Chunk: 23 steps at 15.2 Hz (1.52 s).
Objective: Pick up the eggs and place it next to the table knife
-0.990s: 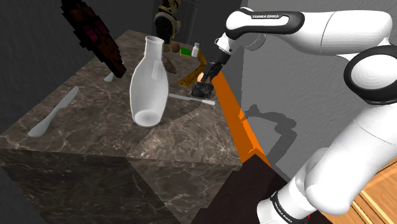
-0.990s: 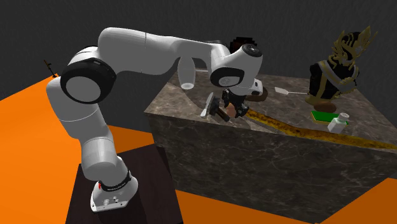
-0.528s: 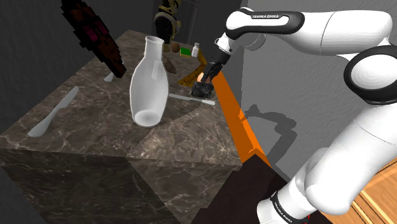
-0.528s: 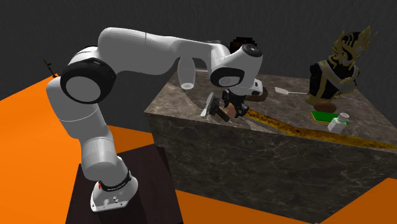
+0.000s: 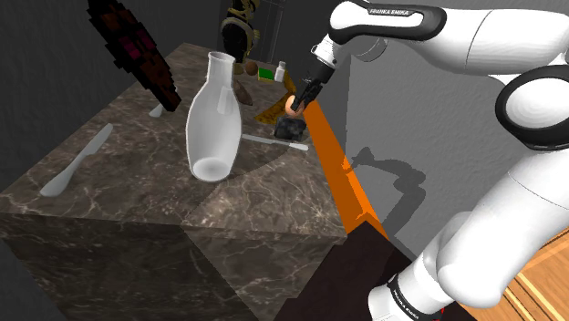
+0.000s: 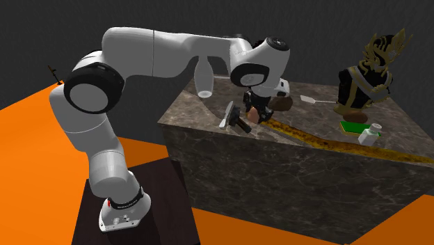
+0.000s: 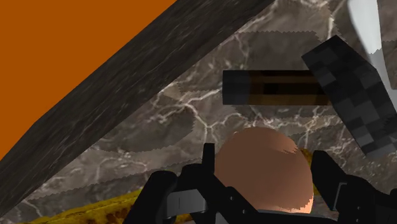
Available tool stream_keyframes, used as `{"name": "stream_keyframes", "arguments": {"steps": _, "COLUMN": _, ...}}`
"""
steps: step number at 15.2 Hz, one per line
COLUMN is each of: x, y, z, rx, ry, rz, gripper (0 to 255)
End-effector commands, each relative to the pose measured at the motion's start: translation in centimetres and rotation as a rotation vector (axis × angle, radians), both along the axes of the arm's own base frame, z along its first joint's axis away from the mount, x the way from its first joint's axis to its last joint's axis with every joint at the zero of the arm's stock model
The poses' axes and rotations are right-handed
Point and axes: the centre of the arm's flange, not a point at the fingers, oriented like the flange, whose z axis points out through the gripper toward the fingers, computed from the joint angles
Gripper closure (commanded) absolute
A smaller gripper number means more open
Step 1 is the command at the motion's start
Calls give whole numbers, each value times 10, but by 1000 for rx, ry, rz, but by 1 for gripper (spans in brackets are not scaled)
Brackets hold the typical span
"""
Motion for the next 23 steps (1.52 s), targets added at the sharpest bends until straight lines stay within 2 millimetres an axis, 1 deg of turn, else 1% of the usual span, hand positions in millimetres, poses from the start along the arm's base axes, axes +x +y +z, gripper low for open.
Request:
{"name": "stream_keyframes", "arguments": {"steps": 1, "x": 1, "y": 1, "z": 11, "rx": 0, "ry": 0, "rz": 0, "gripper": 255}}
{"name": "stream_keyframes", "arguments": {"steps": 21, "x": 1, "y": 1, "z": 116, "rx": 0, "ry": 0, "rz": 0, "gripper": 255}}
{"name": "stream_keyframes", "arguments": {"steps": 22, "x": 1, "y": 1, "z": 117, "rx": 0, "ry": 0, "rz": 0, "gripper": 255}}
{"name": "stream_keyframes", "arguments": {"steps": 23, "x": 1, "y": 14, "z": 117, "rx": 0, "ry": 0, "rz": 0, "gripper": 255}}
